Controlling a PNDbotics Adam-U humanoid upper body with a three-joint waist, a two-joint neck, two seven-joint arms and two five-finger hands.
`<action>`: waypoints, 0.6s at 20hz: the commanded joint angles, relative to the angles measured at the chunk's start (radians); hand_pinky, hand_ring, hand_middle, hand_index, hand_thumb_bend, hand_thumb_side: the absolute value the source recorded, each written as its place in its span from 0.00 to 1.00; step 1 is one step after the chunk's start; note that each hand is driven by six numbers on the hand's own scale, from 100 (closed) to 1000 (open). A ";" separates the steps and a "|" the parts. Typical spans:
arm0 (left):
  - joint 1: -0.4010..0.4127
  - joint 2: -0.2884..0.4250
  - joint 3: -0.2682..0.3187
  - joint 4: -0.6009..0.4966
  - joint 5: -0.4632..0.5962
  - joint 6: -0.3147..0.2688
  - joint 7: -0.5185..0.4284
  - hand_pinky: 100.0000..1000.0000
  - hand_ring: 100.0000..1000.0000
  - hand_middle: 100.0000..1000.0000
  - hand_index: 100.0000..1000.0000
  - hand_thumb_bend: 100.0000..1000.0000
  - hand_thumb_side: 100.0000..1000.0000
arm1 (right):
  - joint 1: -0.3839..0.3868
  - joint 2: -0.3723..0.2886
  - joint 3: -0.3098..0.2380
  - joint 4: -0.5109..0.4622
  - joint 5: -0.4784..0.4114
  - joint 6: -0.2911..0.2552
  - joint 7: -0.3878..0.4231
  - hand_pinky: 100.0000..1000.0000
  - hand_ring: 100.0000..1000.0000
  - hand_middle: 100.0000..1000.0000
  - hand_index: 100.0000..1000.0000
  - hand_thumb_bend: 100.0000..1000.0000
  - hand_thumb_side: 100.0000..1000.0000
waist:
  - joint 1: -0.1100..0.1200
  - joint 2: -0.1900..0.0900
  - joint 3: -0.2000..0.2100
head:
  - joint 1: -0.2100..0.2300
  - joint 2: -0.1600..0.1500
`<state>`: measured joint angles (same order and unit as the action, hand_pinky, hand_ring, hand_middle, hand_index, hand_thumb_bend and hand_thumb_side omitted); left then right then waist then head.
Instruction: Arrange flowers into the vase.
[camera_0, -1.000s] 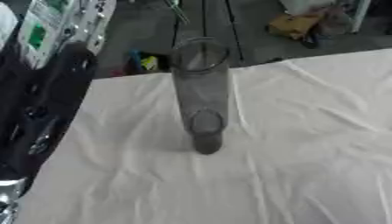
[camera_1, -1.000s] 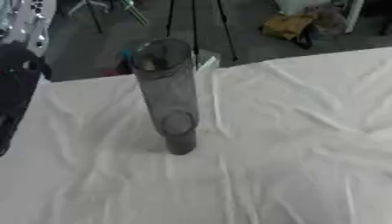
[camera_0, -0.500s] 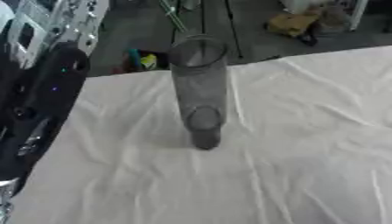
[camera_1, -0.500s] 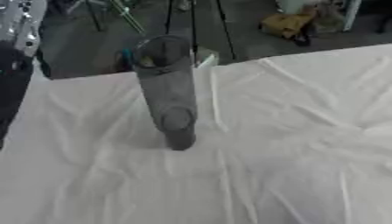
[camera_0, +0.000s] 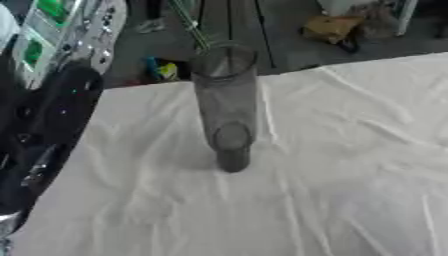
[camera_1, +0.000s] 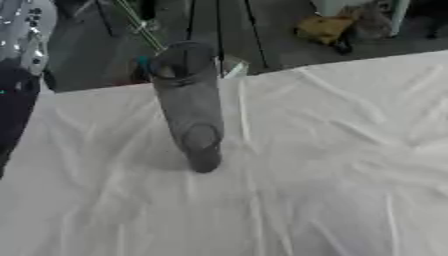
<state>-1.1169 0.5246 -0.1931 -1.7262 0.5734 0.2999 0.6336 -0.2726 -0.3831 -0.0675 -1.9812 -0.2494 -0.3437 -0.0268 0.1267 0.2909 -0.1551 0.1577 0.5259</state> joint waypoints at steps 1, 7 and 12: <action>-0.013 0.006 -0.001 -0.012 -0.013 -0.013 -0.007 0.00 0.00 0.00 0.00 0.05 0.69 | -0.011 -0.010 -0.007 -0.019 -0.002 -0.001 0.004 0.58 0.42 0.38 0.64 0.00 0.97 | -0.021 -0.014 -0.002 | 0.002 -0.013; -0.006 -0.006 -0.011 -0.004 -0.024 -0.015 -0.019 0.00 0.00 0.00 0.00 0.04 0.71 | -0.014 -0.007 -0.007 -0.019 0.002 0.000 0.005 0.59 0.42 0.38 0.64 0.00 0.97 | -0.020 -0.007 -0.008 | 0.003 -0.020; -0.003 -0.018 -0.019 0.001 -0.027 -0.021 -0.028 0.00 0.00 0.00 0.00 0.03 0.72 | -0.017 -0.003 -0.006 -0.019 0.005 0.003 0.008 0.59 0.42 0.38 0.64 0.00 0.97 | -0.018 -0.001 -0.011 | 0.004 -0.026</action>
<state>-1.1071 0.4960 -0.2121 -1.7205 0.5537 0.2825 0.6100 -0.2779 -0.3775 -0.0675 -1.9812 -0.2486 -0.3399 -0.0227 0.1267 0.2917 -0.1660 0.1580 0.5095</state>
